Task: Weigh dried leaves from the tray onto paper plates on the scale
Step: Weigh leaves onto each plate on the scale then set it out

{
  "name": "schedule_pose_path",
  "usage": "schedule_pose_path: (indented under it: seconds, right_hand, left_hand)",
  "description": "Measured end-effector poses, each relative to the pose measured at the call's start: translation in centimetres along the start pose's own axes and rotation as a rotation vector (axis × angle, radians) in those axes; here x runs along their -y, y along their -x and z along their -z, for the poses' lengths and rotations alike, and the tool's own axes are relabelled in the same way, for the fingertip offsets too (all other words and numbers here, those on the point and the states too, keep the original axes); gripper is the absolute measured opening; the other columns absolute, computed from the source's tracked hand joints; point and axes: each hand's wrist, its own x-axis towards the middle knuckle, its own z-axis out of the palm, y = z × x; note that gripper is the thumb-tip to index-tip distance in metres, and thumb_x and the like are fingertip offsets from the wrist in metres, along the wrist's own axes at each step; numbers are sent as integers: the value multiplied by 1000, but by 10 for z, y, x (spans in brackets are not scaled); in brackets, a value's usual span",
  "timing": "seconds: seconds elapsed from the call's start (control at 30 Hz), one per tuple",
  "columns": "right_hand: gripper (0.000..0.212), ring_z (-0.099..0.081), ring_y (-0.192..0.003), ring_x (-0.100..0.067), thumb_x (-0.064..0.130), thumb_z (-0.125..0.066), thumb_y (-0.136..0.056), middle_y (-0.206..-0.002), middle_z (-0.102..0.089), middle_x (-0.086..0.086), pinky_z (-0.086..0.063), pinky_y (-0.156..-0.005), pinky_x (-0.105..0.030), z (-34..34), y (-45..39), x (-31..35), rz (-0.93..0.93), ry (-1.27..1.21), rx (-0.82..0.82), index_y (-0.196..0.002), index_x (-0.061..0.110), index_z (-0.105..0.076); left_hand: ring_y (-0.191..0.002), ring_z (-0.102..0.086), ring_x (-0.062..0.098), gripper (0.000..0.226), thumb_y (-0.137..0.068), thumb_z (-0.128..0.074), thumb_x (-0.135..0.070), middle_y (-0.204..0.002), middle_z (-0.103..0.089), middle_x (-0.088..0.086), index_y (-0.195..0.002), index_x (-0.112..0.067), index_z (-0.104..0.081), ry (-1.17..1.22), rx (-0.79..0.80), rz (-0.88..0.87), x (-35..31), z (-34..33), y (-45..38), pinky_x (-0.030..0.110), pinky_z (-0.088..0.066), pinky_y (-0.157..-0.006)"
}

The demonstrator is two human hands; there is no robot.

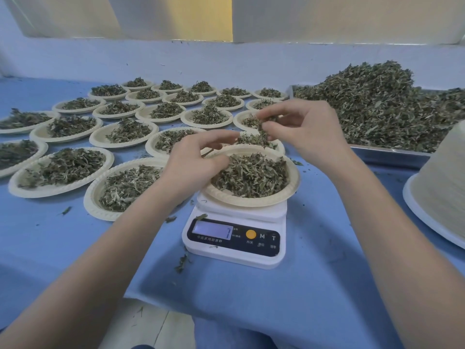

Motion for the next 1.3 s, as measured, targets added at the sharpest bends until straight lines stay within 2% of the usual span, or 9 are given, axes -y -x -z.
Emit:
schedule_pose_path:
  seconds: [0.17,0.37,0.5,0.67,0.73,0.83,0.9,1.13,1.3]
  right_hand:
    - [22,-68,-63,-4,3,-69,-82,-80,-69,16,-52,-74,-17,-1,0,-1,9,-13,-4,-87,24,-72]
    - [20,-69,-66,-9,3,-70,-82,-85,-72,6,-55,-78,-24,-3,-2,-5,2,-24,-31,-86,22,-72]
    - [22,-68,-78,-11,6,-69,-82,-87,-69,10,-55,-81,-25,-4,-10,-13,30,5,-124,-84,27,-71]
    - [18,-60,-97,-16,11,-58,-91,-107,-64,-5,-34,-86,-11,32,-49,-44,72,547,-369,-102,11,-72]
    - [25,-55,-109,-25,20,-49,-98,-116,-60,-11,-36,-90,-22,48,-68,-67,-113,779,-210,-109,7,-68]
    - [55,-35,-132,-37,49,-24,-101,-137,-49,-14,-25,-109,-52,52,-75,-84,-499,1002,313,-127,15,-58]
    - [61,-36,-132,-36,53,-10,-99,-142,-47,-12,-23,-108,-54,43,-69,-85,-500,935,455,-139,25,-46]
    - [51,-12,-146,-24,42,-7,-103,-156,-28,0,-3,-115,-53,21,-51,-59,-309,733,449,-149,31,-27]
    - [49,-24,-142,-21,41,-15,-104,-153,-33,-2,-13,-114,-38,17,-25,-34,-216,603,441,-146,23,-34]
  left_hand:
    - [-104,-59,3,37,-80,-61,-5,-104,-68,-18,-98,-35,-71,37,-6,8,-1,-2,-2,16,-52,-76]
    - [-103,-59,2,35,-81,-63,-8,-104,-68,-18,-103,-34,-70,21,16,-14,-4,-10,-11,27,-46,-92]
    - [-87,-58,-13,29,-82,-63,-17,-89,-67,-27,-89,-45,-63,-59,56,-99,-28,-27,-42,6,-40,-79]
    - [-106,-57,7,37,-88,-57,-19,-118,-63,-10,-123,-30,-59,-191,193,-70,-52,-50,-95,20,-44,-87]
    - [-112,-54,11,47,-89,-54,-17,-129,-57,-7,-133,-31,-51,-233,259,-57,-57,-56,-108,20,-43,-83]
    - [-119,-50,12,49,-90,-51,-16,-137,-52,-5,-136,-31,-48,-262,299,-68,-59,-65,-116,24,-41,-92]
    - [-120,-50,13,48,-92,-50,-19,-139,-50,-4,-138,-31,-46,-286,326,-62,-57,-71,-117,26,-40,-94]
    - [-127,-44,9,48,-91,-49,-13,-141,-49,-7,-136,-26,-51,-266,311,-27,-43,-68,-102,19,-31,-100]
    - [-120,-49,7,40,-90,-54,-21,-136,-53,-13,-129,-32,-56,-268,261,-38,-40,-43,-73,21,-32,-96]
